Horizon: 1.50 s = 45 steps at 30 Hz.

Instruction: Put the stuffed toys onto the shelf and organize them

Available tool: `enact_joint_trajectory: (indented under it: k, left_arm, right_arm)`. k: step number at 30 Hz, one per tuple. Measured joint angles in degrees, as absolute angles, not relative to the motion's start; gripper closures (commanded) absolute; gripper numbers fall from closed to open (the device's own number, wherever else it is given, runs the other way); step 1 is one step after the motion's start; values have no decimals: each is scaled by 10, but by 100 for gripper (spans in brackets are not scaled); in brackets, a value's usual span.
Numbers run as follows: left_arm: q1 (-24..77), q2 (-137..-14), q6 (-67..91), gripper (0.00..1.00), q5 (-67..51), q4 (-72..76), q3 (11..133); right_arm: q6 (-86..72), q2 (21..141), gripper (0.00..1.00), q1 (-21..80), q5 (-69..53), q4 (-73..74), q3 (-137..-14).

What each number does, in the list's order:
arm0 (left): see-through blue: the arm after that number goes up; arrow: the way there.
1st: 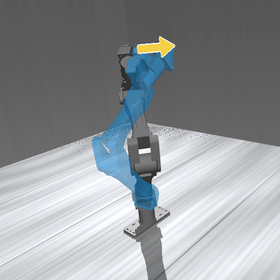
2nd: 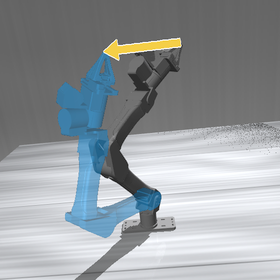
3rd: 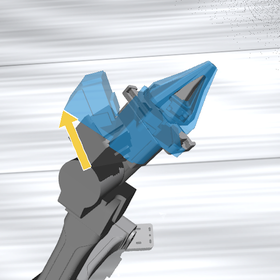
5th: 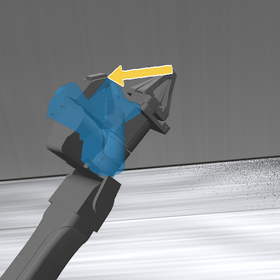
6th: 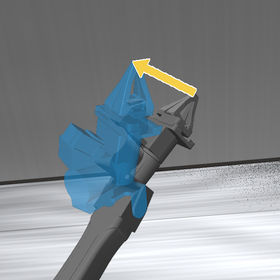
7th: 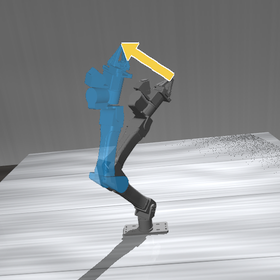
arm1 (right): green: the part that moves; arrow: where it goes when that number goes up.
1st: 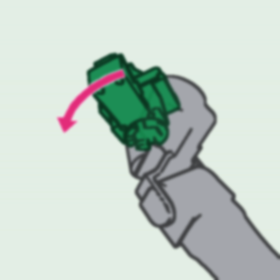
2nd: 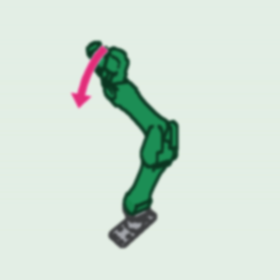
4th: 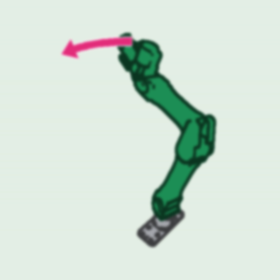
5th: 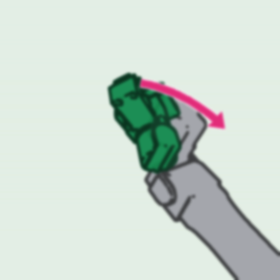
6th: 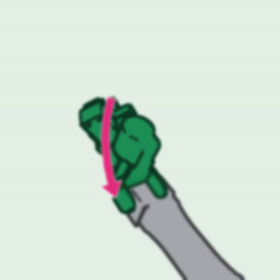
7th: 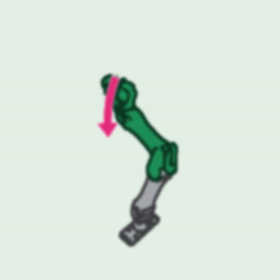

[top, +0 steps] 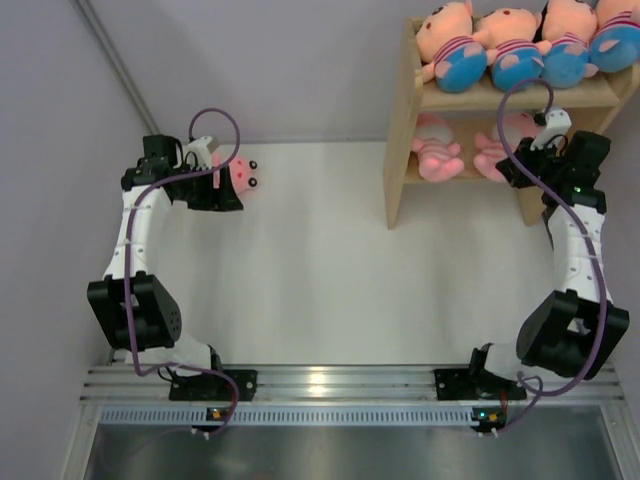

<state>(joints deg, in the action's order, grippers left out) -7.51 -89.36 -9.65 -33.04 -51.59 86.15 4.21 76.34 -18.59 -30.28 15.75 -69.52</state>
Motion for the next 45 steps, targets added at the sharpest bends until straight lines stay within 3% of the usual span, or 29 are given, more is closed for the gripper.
enact_joint_trajectory:
  k: [5,16,18,20,26,34,41,45]
  left_arm:
    - [-75,-894,-104,23,-323,-517,861]
    - [-75,-894,-107,23,-321,-517,861]
    - [-75,-894,-109,23,-321,-519,861]
    - [-75,-894,-111,23,-321,-522,861]
    - [-75,-894,-113,23,-321,-525,861]
    - [-75,-894,-114,23,-321,-528,861]
    - [-75,-894,-120,23,-321,-528,860]
    - [-75,-894,-126,25,-302,-529,856]
  right_arm:
    - [163,818,100,-186,-398,228,-754]
    - [235,750,100,-185,-480,243,-675]
    - [245,752,90,-185,-487,253,-678]
    - [248,757,65,-185,-487,263,-691]
    - [202,769,46,-185,-430,233,-712]
    - [82,750,45,-184,-312,98,-667]
    - [11,756,45,-179,-283,17,-657]
    - [-7,769,37,-164,-264,7,-657]
